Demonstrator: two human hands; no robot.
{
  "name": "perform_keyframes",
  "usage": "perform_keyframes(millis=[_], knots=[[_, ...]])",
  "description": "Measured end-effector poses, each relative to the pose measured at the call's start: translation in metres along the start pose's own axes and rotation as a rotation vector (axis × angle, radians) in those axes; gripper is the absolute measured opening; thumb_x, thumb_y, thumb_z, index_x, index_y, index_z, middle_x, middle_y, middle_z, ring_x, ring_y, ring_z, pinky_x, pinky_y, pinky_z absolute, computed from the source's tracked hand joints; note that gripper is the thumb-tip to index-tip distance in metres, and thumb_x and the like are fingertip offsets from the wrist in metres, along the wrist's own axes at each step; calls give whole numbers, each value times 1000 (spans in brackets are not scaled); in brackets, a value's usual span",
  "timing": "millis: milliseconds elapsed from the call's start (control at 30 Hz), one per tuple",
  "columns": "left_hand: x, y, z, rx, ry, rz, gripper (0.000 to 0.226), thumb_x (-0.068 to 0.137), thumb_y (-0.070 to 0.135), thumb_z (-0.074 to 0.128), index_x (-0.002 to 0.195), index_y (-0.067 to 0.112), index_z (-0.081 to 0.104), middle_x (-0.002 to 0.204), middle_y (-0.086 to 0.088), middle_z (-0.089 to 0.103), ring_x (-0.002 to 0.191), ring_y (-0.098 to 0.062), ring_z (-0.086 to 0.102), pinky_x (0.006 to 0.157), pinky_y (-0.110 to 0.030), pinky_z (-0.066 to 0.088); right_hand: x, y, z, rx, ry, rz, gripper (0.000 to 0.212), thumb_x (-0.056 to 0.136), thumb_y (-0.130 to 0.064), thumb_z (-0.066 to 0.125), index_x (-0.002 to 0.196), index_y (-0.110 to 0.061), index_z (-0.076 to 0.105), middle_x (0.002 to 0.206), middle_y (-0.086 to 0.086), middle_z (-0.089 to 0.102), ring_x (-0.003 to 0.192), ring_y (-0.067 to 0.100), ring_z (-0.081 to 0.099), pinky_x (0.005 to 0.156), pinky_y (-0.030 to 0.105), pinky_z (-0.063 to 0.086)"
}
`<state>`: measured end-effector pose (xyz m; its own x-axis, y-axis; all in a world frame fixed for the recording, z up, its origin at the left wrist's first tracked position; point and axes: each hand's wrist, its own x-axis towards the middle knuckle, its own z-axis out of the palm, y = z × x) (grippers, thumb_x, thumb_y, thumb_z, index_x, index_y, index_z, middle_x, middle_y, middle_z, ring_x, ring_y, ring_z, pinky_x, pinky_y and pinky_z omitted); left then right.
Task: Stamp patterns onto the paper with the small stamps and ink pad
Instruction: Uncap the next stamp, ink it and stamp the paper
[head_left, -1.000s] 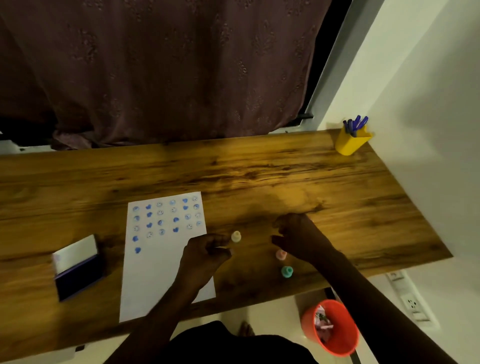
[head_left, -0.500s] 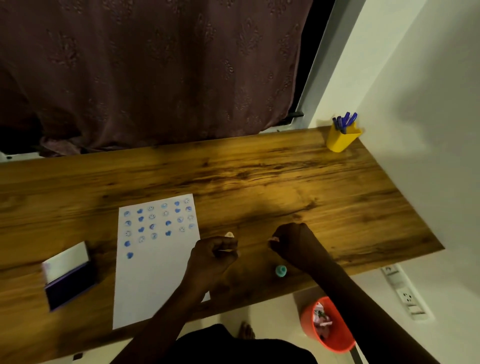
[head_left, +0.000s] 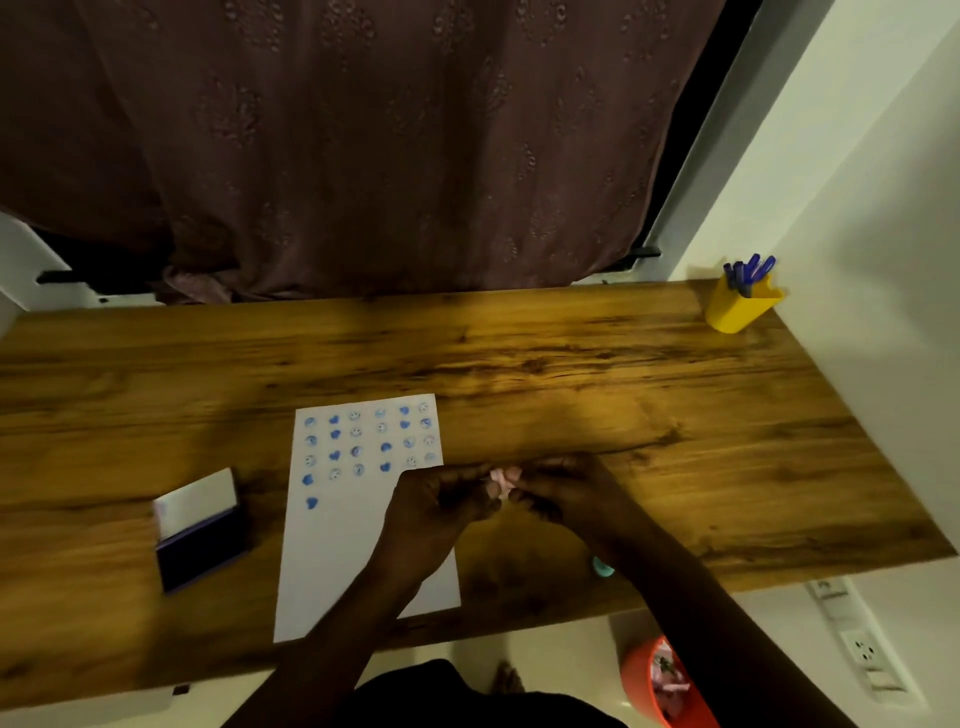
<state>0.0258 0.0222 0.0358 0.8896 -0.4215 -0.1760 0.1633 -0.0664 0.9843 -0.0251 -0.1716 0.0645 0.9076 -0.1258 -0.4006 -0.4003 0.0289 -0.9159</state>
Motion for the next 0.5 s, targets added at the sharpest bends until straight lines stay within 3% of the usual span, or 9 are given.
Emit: perform_keyframes(millis=[100,200,333,433,500], knots=[[-5,2,-16,-28,35,2,33,86,16,81,103,44,79,106,6,81,99,-18,78,88,-51,63,5,-3,12,-57,-43,-89,22,84,-32,81,103,-22,81,99,5,80,89,16,73,77,28,57],[-11,5,-40,-74,112,16,46,88,7,77,101,50,76,106,7,80,102,-21,77,81,-38,65,14,-8,31,-136,-75,-179,25,84,-17,81,109,-19,79,107,-4,80,104,10,74,88,24,59],[-24,4,-82,-148,255,7,49,88,4,77,102,50,75,111,1,79,101,-21,77,77,-34,65,30,-15,66,-242,-103,-197,27,83,-16,82,110,-16,79,109,-5,79,105,6,73,85,20,59],[-35,-1,-116,-161,366,-27,30,87,7,78,111,25,77,111,-6,80,97,-22,79,77,-34,65,42,-19,103,-391,-80,-214,28,81,-25,84,108,-20,79,103,-7,80,97,5,74,82,24,61],[-44,-6,-141,-155,438,-51,20,86,8,79,104,16,79,100,-8,82,90,-25,80,75,-33,66,50,-22,129,-504,-87,-239,29,80,-34,84,107,-22,78,99,-9,79,90,4,74,80,22,60]])
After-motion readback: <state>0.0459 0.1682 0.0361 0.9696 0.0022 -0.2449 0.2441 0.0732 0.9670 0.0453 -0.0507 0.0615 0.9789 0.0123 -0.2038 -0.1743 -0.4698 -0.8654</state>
